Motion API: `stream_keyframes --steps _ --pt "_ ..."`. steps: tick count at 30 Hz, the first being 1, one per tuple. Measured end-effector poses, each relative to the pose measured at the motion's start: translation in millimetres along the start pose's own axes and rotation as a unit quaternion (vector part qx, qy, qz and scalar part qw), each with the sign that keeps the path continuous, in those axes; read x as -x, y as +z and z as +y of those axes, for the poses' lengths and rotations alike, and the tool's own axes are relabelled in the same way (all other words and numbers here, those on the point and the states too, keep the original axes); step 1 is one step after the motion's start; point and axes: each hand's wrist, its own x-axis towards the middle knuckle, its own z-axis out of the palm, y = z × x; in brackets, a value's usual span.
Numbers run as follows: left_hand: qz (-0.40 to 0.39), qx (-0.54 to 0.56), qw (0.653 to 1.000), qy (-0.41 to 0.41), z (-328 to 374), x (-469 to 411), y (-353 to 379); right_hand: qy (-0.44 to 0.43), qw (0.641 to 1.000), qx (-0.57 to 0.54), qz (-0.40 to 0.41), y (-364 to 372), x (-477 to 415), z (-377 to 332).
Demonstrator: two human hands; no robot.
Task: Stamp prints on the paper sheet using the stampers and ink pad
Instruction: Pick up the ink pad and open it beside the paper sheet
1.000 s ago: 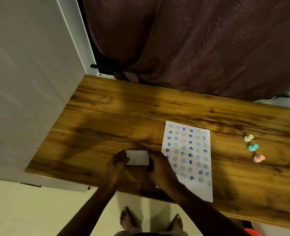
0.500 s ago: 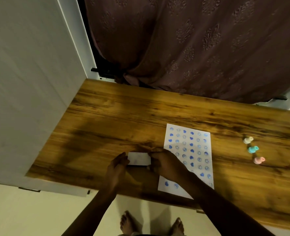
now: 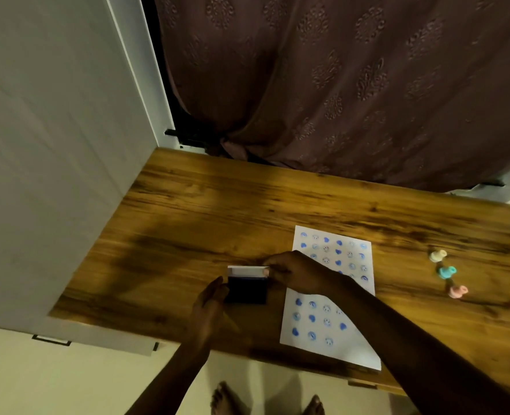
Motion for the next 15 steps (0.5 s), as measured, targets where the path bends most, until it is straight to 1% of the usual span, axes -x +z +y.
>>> stream_keyframes --steps 5,9,12,15 --pt "-0.006 0.022 1.0 -0.015 -1 5 5 0.023 1.0 -0.017 0.005 -5 -11 2" --pt "0.006 0.052 0.998 -0.028 1 9 9 0.014 0.999 -0.027 0.009 -8 -19 6" --pt "0.001 0.049 0.999 -0.022 2 12 9 0.011 0.999 -0.045 0.024 -5 -24 10" --pt "0.001 0.051 0.999 -0.011 2 16 8 0.021 0.998 -0.035 0.048 0 -29 16"
